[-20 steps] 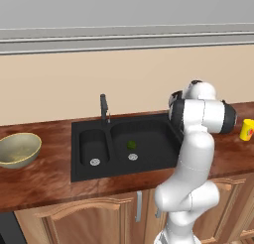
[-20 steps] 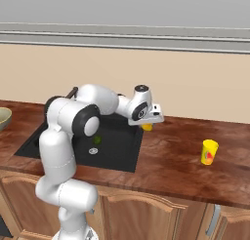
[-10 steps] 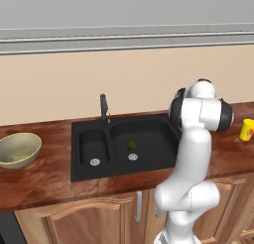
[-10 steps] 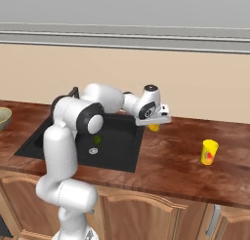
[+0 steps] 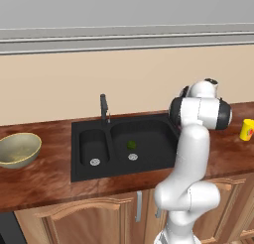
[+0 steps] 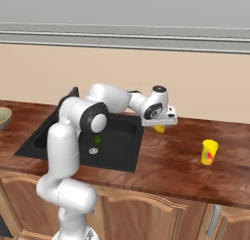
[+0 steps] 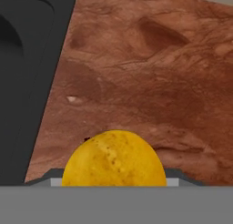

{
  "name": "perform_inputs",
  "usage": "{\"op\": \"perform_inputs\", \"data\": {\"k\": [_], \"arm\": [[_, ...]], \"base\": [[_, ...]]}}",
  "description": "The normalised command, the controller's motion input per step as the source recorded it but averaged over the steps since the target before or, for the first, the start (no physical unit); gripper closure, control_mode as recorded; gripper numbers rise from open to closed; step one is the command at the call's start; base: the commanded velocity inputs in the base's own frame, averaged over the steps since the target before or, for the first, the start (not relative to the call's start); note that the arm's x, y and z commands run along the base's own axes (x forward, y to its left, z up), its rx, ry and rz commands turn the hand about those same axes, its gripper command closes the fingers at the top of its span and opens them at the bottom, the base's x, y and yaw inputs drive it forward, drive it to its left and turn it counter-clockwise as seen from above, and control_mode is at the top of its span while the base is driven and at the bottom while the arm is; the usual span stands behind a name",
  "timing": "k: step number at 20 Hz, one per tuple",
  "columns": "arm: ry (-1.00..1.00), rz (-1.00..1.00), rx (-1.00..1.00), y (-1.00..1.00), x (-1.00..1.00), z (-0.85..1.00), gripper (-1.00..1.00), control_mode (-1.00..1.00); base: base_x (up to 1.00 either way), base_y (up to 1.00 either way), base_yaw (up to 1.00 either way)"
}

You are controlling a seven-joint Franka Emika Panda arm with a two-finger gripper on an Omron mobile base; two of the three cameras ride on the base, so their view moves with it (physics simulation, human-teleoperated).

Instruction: Remove the lime and mango from the sink. Then move the bowl and cup from the counter to the sink for washing.

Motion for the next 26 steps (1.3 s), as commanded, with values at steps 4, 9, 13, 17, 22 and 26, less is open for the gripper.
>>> {"op": "perform_inputs", "data": {"k": [4, 9, 13, 17, 22, 26], "arm": [[0.00, 0.00, 0.02, -0.12, 0.00, -0.15, 1.00, -1.00], [0.00, 0.00, 0.00, 0.00, 0.00, -0.23, 1.00, -1.00], [0.00, 0.00, 0.00, -0.06, 0.04, -0.19, 1.00, -1.00], [0.00, -0.01, 0.00, -0.01, 0.05, -0.18, 1.00, -1.00], [0.00, -0.01, 0.00, -0.01, 0.04, -0.17, 1.00, -1.00], [0.00, -0.01, 0.00, 0.00, 0.04, -0.18, 1.00, -1.00]], "base": [[0.00, 0.00, 0.00], [0.00, 0.00, 0.00], [0.00, 0.00, 0.00], [0.00, 0.00, 0.00], [0.00, 0.00, 0.00], [0.00, 0.00, 0.00]]}}
